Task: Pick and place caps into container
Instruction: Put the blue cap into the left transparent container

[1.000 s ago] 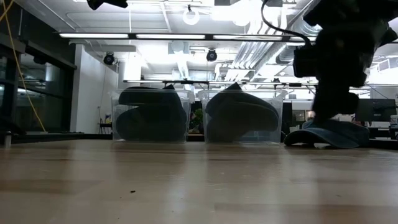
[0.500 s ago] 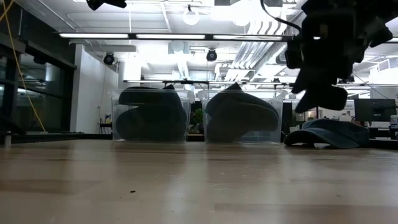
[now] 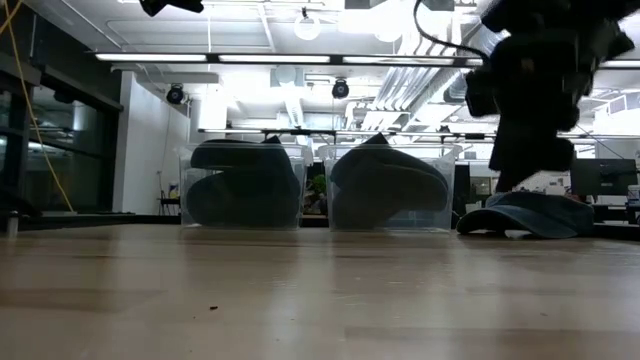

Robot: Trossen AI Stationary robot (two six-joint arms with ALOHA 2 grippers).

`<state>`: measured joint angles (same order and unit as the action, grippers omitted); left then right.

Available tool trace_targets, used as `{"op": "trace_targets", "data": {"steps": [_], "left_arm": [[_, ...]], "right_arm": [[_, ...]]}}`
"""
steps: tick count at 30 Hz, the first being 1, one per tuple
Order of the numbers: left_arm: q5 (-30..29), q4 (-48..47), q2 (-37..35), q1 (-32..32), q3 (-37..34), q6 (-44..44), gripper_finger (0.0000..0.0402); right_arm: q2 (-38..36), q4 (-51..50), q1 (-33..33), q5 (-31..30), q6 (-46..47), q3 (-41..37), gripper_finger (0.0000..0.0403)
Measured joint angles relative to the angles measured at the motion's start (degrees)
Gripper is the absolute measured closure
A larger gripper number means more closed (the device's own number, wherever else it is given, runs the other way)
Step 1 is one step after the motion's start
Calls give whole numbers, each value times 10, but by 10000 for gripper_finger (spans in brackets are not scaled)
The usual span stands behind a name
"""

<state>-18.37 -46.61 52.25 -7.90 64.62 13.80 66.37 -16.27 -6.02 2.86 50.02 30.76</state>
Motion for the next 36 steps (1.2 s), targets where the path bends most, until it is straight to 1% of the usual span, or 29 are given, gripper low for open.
{"op": "trace_targets", "data": {"steps": [7,12,16,23,25,29,33,36], "left_arm": [[5,0,0,0,0,0,328],[10,0,0,0,0,0,328],[11,0,0,0,0,0,328],[11,-3,0,0,0,0,328],[11,-3,0,0,0,0,328],[11,-3,0,0,0,0,328],[11,-9,0,0,0,0,328],[13,-14,0,0,0,0,328]], "right_arm": [[6,-167,0,-43,-49,106,223],[37,-265,-14,-73,-54,180,224],[89,-346,-35,-117,-54,239,224],[219,-488,-58,-195,-22,318,224],[253,-513,-58,-206,-17,330,224],[301,-516,-57,-214,-8,342,224],[322,-514,-57,-222,29,340,224],[323,-514,-53,-244,68,341,221]]}}
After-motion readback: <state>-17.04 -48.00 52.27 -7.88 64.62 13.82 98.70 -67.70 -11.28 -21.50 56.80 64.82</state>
